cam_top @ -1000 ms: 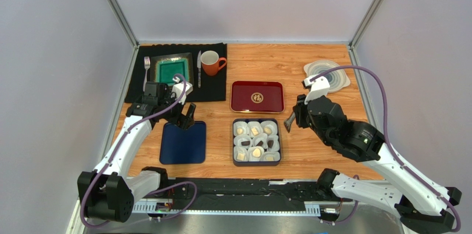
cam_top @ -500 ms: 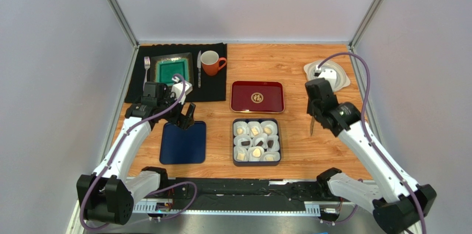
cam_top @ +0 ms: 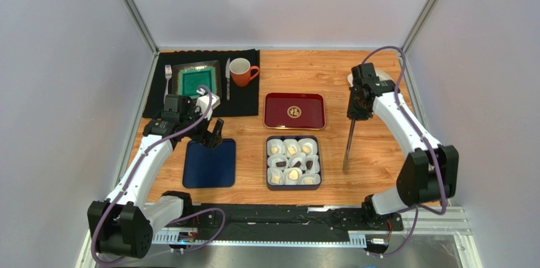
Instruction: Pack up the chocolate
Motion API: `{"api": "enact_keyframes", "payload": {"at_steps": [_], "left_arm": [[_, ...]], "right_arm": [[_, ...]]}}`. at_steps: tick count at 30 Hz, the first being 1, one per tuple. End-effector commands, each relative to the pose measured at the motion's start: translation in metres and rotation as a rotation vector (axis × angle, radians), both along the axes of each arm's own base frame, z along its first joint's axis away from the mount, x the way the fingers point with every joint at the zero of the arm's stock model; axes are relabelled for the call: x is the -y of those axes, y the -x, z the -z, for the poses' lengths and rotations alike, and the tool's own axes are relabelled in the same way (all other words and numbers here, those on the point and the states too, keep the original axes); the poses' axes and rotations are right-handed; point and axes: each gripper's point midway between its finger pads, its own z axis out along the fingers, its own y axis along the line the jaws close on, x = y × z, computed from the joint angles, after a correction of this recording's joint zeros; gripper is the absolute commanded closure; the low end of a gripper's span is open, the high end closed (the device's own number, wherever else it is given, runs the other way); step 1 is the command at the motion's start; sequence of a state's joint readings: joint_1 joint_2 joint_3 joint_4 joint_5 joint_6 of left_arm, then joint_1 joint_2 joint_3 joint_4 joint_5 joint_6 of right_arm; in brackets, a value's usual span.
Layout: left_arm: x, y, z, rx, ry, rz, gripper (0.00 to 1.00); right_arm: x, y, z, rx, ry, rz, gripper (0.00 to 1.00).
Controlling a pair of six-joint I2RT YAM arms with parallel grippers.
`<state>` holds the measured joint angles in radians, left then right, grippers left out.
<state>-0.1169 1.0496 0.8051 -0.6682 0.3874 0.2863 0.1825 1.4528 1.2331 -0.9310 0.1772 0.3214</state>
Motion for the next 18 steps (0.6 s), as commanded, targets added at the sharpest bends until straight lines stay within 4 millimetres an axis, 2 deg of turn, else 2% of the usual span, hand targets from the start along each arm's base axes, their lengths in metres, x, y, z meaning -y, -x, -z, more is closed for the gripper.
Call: {"api": "enact_keyframes", "payload": {"at_steps": [1,7,14,17,18], "left_arm": [[0.001,-0.003,-0.006,0.040,0.012,0.009,0.01],[-0.002,-0.004,-0.008,0.060,-0.007,0.006,0.01],[-0.004,-0.007,-0.002,0.061,-0.024,0.013,0.01],[-0.007,-0.014,0.007,0.050,-0.053,0.015,0.01],[-0.010,-0.016,0.010,0.045,-0.069,0.014,0.01]], "right_arm": [[-0.007,-0.004,0.028,-0.121,-0.012,-0.009,0.98],[-0.004,-0.013,0.064,-0.226,0.031,0.002,0.94],[0.000,-0.026,0.079,-0.255,0.072,0.008,0.88],[0.002,-0.029,0.082,-0.269,0.082,0.007,0.80],[0.002,-0.029,0.083,-0.271,0.079,0.009,0.72]]}}
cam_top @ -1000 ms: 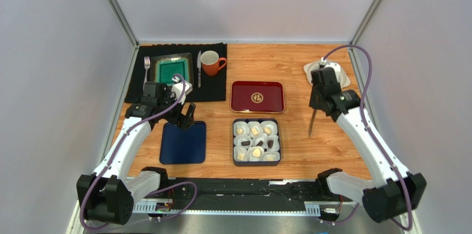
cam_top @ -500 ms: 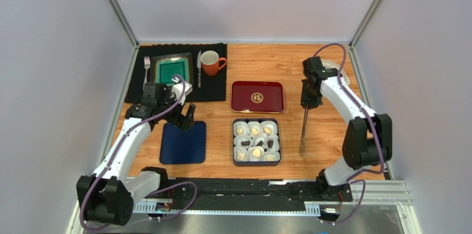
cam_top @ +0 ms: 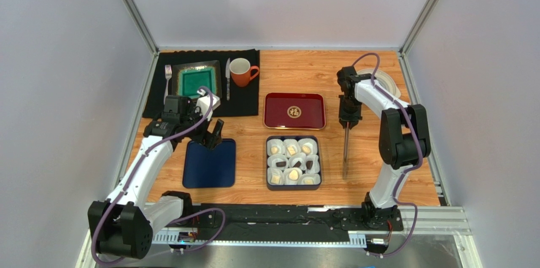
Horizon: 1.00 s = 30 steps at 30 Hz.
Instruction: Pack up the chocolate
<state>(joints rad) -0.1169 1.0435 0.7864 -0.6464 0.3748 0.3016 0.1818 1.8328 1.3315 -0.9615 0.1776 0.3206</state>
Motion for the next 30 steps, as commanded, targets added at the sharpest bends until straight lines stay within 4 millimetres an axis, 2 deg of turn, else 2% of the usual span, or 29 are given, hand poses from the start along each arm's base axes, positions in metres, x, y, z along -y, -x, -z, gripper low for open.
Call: {"api": "enact_keyframes", "payload": {"at_steps": [1,4,5,8,14,17,18,21,22,24,26,30], "left_arm": [[-0.013,-0.017,0.010,0.024,-0.082,-0.004,0.01],[-0.023,-0.021,0.020,0.013,-0.136,-0.021,0.01],[-0.027,-0.020,0.025,-0.001,-0.142,-0.043,0.01],[-0.030,-0.022,0.023,-0.031,-0.073,-0.103,0.01],[-0.053,-0.023,0.035,-0.090,-0.121,-0.207,0.01],[-0.059,-0.017,0.041,-0.099,-0.157,-0.210,0.01],[-0.068,-0.014,0.044,-0.108,-0.166,-0.236,0.02],[-0.086,-0.009,0.050,-0.134,-0.187,-0.280,0.05],[-0.091,-0.007,0.052,-0.146,-0.190,-0.289,0.06],[-0.101,-0.005,0.054,-0.162,-0.192,-0.321,0.08],[-0.107,-0.001,0.057,-0.179,-0.205,-0.340,0.09],[-0.111,0.006,0.065,-0.208,-0.214,-0.355,0.14]], "right_arm": [[0.003,-0.016,-0.007,0.037,0.018,0.002,0.70],[0.002,-0.016,-0.006,0.039,0.011,0.001,0.57],[0.002,-0.016,-0.007,0.045,0.008,0.005,0.47],[0.002,-0.020,-0.014,0.073,0.006,0.007,0.37],[0.001,-0.023,-0.026,0.108,-0.004,0.013,0.25],[-0.001,-0.025,-0.034,0.141,-0.016,0.020,0.25],[-0.001,-0.026,-0.039,0.159,-0.018,0.023,0.26],[-0.003,-0.030,-0.068,0.252,-0.038,0.028,0.30],[-0.006,-0.033,-0.087,0.315,-0.053,0.026,0.32],[-0.012,-0.033,-0.103,0.368,-0.069,0.015,0.38],[-0.016,-0.032,-0.128,0.439,-0.083,0.002,0.42],[-0.030,-0.024,-0.162,0.545,-0.104,-0.036,0.48]]}}
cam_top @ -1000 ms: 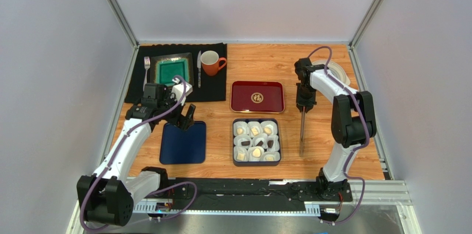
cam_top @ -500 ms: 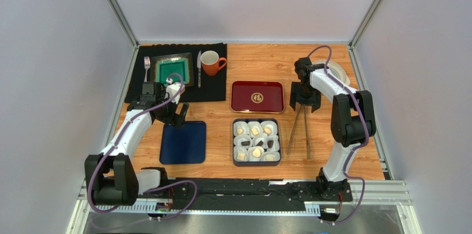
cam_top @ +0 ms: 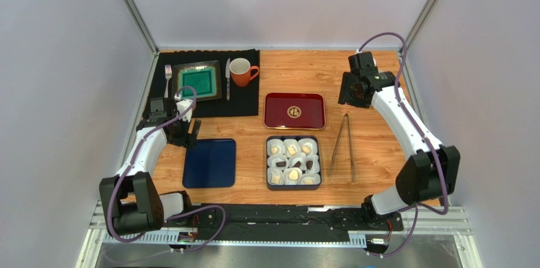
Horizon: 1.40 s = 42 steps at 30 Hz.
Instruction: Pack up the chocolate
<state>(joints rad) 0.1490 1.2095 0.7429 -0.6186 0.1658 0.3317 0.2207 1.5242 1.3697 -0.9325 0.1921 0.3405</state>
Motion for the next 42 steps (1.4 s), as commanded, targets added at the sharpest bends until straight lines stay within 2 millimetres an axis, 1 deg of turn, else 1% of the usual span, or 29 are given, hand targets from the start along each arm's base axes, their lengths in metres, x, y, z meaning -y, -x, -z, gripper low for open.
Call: {"api": "enact_keyframes", "payload": {"at_steps": [1,2,3,4,7,9,12,14,17,24,34,37,38,40,42], "left_arm": [[-0.005,0.011,0.009,-0.043,-0.013,-0.003,0.15],[-0.004,0.012,0.010,-0.047,-0.008,-0.001,0.15],[-0.003,0.013,0.012,-0.054,-0.004,0.000,0.17],[-0.003,0.014,0.013,-0.060,-0.002,-0.001,0.17],[-0.002,0.018,0.020,-0.091,0.005,0.007,0.21],[-0.002,0.023,0.027,-0.118,0.008,0.003,0.26],[0.000,0.025,0.033,-0.131,0.017,-0.001,0.30],[0.002,0.025,0.036,-0.141,0.034,0.001,0.33],[0.004,0.026,0.039,-0.152,0.044,0.004,0.36],[0.001,0.028,0.049,-0.161,0.040,0.001,0.37],[0.002,0.027,0.063,-0.185,0.085,0.005,0.38],[0.002,0.026,0.065,-0.182,0.099,0.006,0.43],[0.003,0.026,0.066,-0.185,0.105,0.008,0.48],[0.003,0.026,0.066,-0.182,0.119,0.008,0.52],[0.004,0.026,0.066,-0.181,0.128,0.010,0.55]], "right_arm": [[-0.017,-0.005,-0.055,0.191,-0.042,-0.026,0.52],[-0.018,-0.002,-0.058,0.204,-0.048,-0.033,0.54],[-0.023,0.001,-0.069,0.243,-0.066,-0.048,0.56],[-0.024,0.003,-0.073,0.261,-0.073,-0.053,0.59],[-0.031,0.010,-0.089,0.315,-0.100,-0.084,0.61],[-0.034,0.016,-0.100,0.351,-0.118,-0.100,0.63],[-0.039,0.023,-0.112,0.395,-0.151,-0.125,0.64],[-0.041,0.025,-0.117,0.414,-0.161,-0.135,0.64],[-0.045,0.030,-0.119,0.420,-0.175,-0.152,0.64],[-0.053,0.037,-0.125,0.433,-0.192,-0.179,0.66],[-0.057,0.045,-0.130,0.434,-0.204,-0.185,0.68],[-0.058,0.047,-0.131,0.432,-0.211,-0.185,0.70],[-0.059,0.047,-0.131,0.430,-0.211,-0.184,0.70],[-0.061,0.048,-0.131,0.427,-0.212,-0.189,0.71],[-0.060,0.048,-0.129,0.420,-0.204,-0.184,0.72]]}}
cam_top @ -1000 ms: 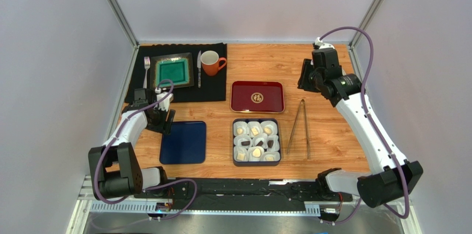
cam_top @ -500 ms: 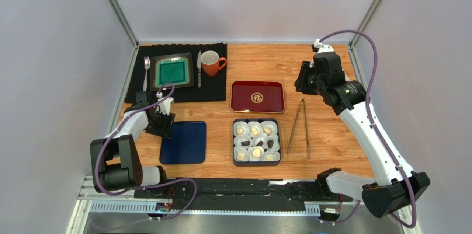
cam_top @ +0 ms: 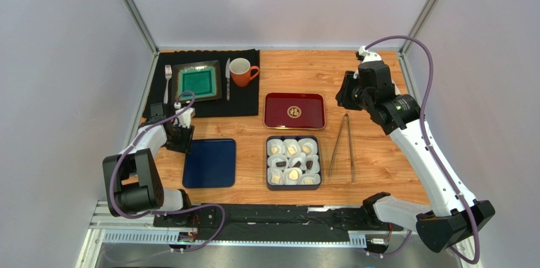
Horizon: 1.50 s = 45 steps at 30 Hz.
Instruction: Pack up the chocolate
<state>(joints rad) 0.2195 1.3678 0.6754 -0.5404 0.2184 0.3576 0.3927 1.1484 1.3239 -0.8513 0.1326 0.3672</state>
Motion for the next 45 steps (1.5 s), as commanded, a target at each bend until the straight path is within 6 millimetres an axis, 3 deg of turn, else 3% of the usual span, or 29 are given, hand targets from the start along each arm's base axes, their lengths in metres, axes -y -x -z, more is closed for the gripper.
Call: {"api": "enact_keyframes", "payload": {"at_steps": [1,5,7,15,19,24,30,31,33,37,41,42,43,45], "left_arm": [[0.011,0.010,0.015,-0.044,0.071,0.034,0.57],[0.012,0.009,0.015,-0.040,0.077,0.037,0.65],[0.013,0.009,0.014,-0.039,0.082,0.040,0.75],[0.019,0.009,0.010,-0.034,0.115,0.044,0.82],[0.022,0.006,0.003,-0.031,0.136,0.040,1.00],[0.027,-0.004,-0.020,0.019,0.163,0.044,1.00],[0.036,-0.033,-0.085,0.168,0.221,0.053,1.00],[0.037,-0.042,-0.107,0.225,0.228,0.049,1.00],[0.043,-0.052,-0.132,0.296,0.259,0.061,1.00],[0.046,-0.080,-0.213,0.598,0.265,0.075,1.00],[0.052,-0.085,-0.282,0.915,0.250,0.116,1.00],[0.055,-0.076,-0.293,0.987,0.250,0.121,1.00],[0.055,-0.078,-0.319,1.117,0.220,0.149,1.00],[0.057,-0.066,-0.343,1.251,0.187,0.170,1.00]], "right_arm": [[-0.005,0.002,-0.016,0.040,-0.020,-0.003,0.72],[-0.009,0.003,-0.017,0.041,-0.014,-0.010,0.73],[-0.010,0.004,-0.015,0.032,-0.013,-0.011,0.74],[-0.015,0.005,-0.010,0.021,-0.007,-0.023,0.74],[-0.018,0.005,-0.006,0.017,-0.014,-0.031,0.74],[-0.029,0.004,-0.004,0.007,-0.021,-0.063,0.76],[-0.049,0.003,-0.007,0.007,-0.058,-0.116,0.76],[-0.054,0.002,-0.011,0.019,-0.074,-0.127,0.76],[-0.064,0.004,-0.011,0.007,-0.113,-0.156,0.77],[-0.087,0.007,-0.017,-0.006,-0.214,-0.224,0.78],[-0.107,0.015,-0.024,-0.036,-0.316,-0.292,0.78],[-0.112,0.017,-0.024,-0.049,-0.349,-0.296,0.76],[-0.116,0.018,-0.027,-0.044,-0.375,-0.306,0.74],[-0.125,0.024,-0.024,-0.087,-0.442,-0.320,0.68]]}}
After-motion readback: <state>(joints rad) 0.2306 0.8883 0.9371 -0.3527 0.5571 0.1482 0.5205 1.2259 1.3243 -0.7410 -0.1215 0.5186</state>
